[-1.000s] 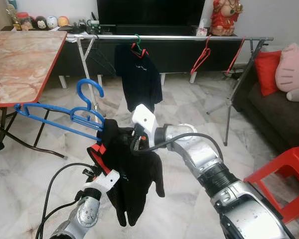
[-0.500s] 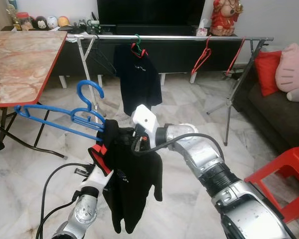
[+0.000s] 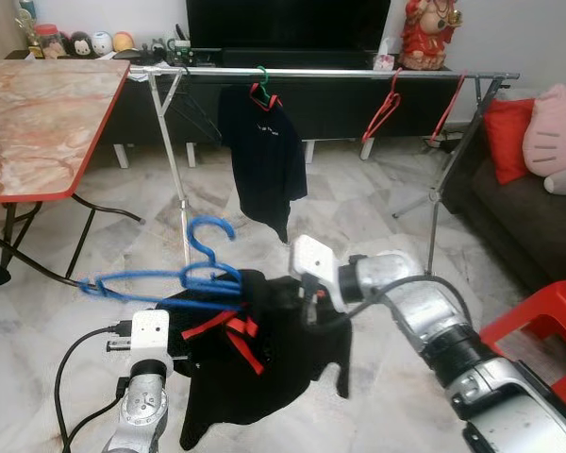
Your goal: Hang hanger
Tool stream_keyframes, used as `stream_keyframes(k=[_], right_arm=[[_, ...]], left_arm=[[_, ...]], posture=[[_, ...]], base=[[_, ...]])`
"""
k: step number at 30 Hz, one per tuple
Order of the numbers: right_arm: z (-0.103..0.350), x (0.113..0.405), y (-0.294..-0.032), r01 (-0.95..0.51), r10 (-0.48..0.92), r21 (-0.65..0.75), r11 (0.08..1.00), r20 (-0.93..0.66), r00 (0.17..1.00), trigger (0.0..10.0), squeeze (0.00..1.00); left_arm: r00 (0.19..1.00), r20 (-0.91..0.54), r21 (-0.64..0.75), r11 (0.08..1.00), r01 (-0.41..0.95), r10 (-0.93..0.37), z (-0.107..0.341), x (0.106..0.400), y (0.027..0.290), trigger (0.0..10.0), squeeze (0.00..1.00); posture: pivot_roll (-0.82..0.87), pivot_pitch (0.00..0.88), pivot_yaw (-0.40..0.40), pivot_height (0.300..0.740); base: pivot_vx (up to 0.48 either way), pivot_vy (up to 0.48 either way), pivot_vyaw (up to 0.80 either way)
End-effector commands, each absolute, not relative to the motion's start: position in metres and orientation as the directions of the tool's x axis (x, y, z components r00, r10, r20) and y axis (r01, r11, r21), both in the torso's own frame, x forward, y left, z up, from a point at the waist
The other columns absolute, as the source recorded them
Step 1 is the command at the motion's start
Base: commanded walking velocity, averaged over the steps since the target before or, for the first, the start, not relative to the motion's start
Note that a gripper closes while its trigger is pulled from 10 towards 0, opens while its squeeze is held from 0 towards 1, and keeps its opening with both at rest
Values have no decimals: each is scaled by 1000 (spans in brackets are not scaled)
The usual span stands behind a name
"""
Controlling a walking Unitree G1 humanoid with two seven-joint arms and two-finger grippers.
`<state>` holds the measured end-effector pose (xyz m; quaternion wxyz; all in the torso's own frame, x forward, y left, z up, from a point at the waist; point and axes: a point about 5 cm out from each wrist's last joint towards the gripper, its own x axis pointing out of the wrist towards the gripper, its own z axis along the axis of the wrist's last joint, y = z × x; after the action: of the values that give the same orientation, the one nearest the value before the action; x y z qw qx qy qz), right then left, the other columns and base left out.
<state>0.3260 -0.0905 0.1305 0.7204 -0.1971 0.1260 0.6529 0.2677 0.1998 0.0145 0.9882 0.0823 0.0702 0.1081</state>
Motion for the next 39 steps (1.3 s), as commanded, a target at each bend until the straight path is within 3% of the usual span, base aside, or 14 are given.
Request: stream_keyframes(k=[1, 7, 10, 12, 15, 20, 23, 25, 29, 30, 31, 32, 33, 39], right_arm=[[140, 330, -117, -985, 887, -146, 89, -439, 146, 0, 0], [140, 329, -127, -989, 889, -132, 63, -443, 116, 0, 0], [156, 344, -153, -974, 935, -54, 221, -271, 228, 0, 0], [158, 347, -155, -964, 933, -39, 264, -245, 265, 0, 0], [158, 347, -157, -958, 935, -19, 288, -211, 285, 0, 0], [138, 341, -160, -957, 910, -21, 290, -302, 282, 0, 0], [131, 339, -161, -954, 905, -4, 300, -314, 286, 0, 0], [132, 342, -158, -948, 902, -7, 317, -306, 304, 0, 0], [137, 346, -153, -943, 899, -29, 331, -295, 324, 0, 0], [139, 347, -151, -942, 899, -39, 333, -289, 329, 0, 0], [142, 349, -149, -942, 900, -49, 333, -282, 333, 0, 0], [142, 349, -149, -942, 900, -49, 333, -282, 333, 0, 0], [147, 351, -143, -943, 905, -60, 327, -268, 331, 0, 0], [162, 354, -121, -954, 918, -93, 284, -261, 298, 0, 0]], left_arm=[[898, -226, 153, 925, -349, 376, -1, 250, 231, 10000, 0], [899, -240, 138, 930, -341, 366, -2, 248, 233, 10000, 0], [901, -277, 119, 943, -311, 333, -7, 243, 233, 10000, 0], [897, -278, 115, 939, -323, 343, -8, 241, 234, 10000, 0], [893, -277, 104, 935, -340, 356, -8, 239, 236, 10000, 0], [891, -272, 111, 932, -345, 363, -6, 237, 242, 10000, 0], [929, -249, 128, 960, -248, 273, 0, 241, 240, 10000, 0], [964, -223, 280, 957, -77, 143, 4, 242, 233, 10000, 0], [974, -223, 407, 911, 63, 32, 6, 243, 225, 10000, 0], [974, -226, 433, 897, 88, 14, 6, 243, 223, 10000, 67], [974, -228, 454, 885, 108, -2, 6, 243, 222, 10000, 890], [974, -228, 454, 885, 108, -2, 6, 243, 222, 10000, 890], [974, -227, 480, 867, 132, -23, 7, 244, 219, 10000, 1000], [979, -195, 522, 840, 149, -53, 12, 247, 211, 10000, 1000]], posture=[[-114, 0, -62, 740], [-114, 0, -62, 740], [-109, 0, -59, 740], [-111, 0, -59, 740], [-110, 0, -58, 740], [-112, 0, -55, 740], [-106, 0, -55, 740], [-106, 0, -55, 740], [-104, 0, -55, 740], [-104, 0, -55, 740], [-103, 0, -57, 740], [-103, 0, -57, 740], [-103, 0, -57, 740], [-106, 0, -60, 740]], base=[[0, 0, 0], [0, 0, 0], [0, 0, 0], [0, 0, 0], [0, 0, 0], [0, 0, 0], [0, 0, 0], [0, 0, 0], [0, 0, 0], [0, 0, 0], [0, 0, 0], [0, 0, 0], [0, 0, 0], [0, 0, 0]])
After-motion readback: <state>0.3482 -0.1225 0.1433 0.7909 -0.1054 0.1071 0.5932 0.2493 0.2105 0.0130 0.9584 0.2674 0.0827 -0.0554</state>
